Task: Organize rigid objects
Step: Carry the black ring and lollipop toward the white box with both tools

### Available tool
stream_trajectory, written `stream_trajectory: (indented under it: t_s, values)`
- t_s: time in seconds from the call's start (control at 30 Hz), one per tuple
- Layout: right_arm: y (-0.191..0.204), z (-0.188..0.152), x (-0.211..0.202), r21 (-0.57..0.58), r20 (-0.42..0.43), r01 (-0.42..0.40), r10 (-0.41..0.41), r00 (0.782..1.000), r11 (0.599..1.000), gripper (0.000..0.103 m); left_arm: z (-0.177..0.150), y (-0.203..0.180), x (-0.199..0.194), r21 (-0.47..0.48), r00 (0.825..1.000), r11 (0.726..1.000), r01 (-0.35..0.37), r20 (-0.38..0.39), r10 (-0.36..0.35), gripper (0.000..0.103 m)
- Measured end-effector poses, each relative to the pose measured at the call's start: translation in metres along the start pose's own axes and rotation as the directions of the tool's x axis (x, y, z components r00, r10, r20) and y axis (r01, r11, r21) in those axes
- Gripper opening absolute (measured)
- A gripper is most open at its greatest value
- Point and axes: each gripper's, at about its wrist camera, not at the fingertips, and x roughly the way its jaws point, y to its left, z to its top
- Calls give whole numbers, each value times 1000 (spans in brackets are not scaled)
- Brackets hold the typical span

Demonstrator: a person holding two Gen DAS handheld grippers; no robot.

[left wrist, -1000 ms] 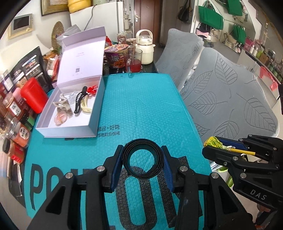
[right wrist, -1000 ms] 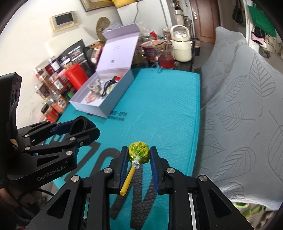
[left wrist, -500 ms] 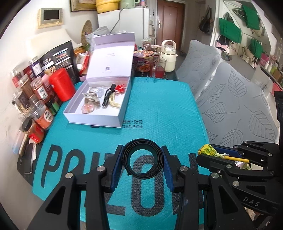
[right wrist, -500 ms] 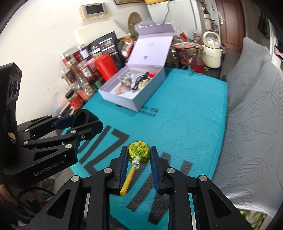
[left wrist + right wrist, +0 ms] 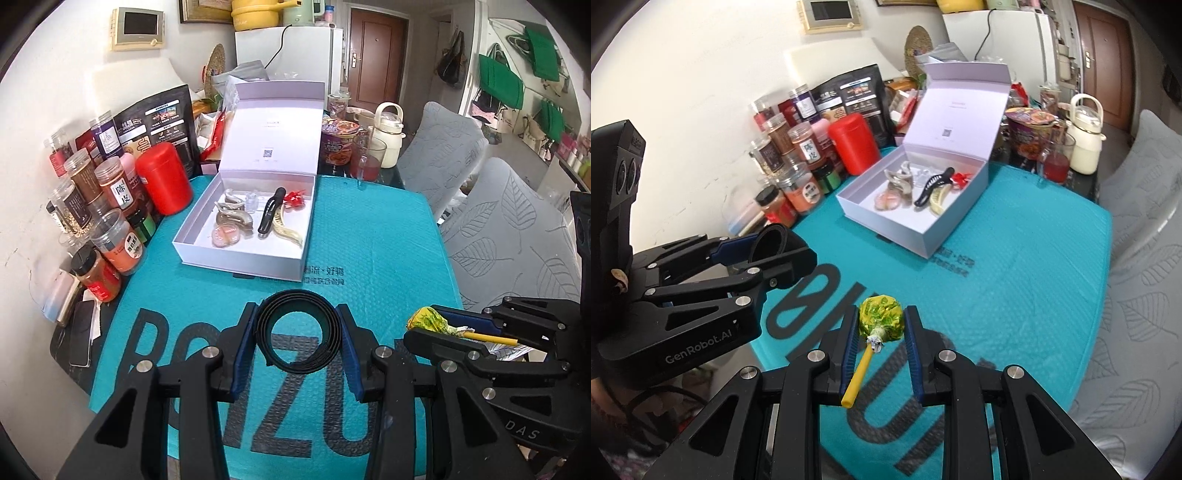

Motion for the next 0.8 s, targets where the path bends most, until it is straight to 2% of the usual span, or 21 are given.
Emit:
stream_trajectory:
  t_s: [0.33,0.8]
  values:
    - [13,25,26,10,-12,6,-6,1000,1000,24,19,33,19,9,1000,1000,20,-18,-20,41]
    - [10,66,72,84,-35,84,-82,996,993,24,60,66,70,68,993,992,102,-57,-99,41]
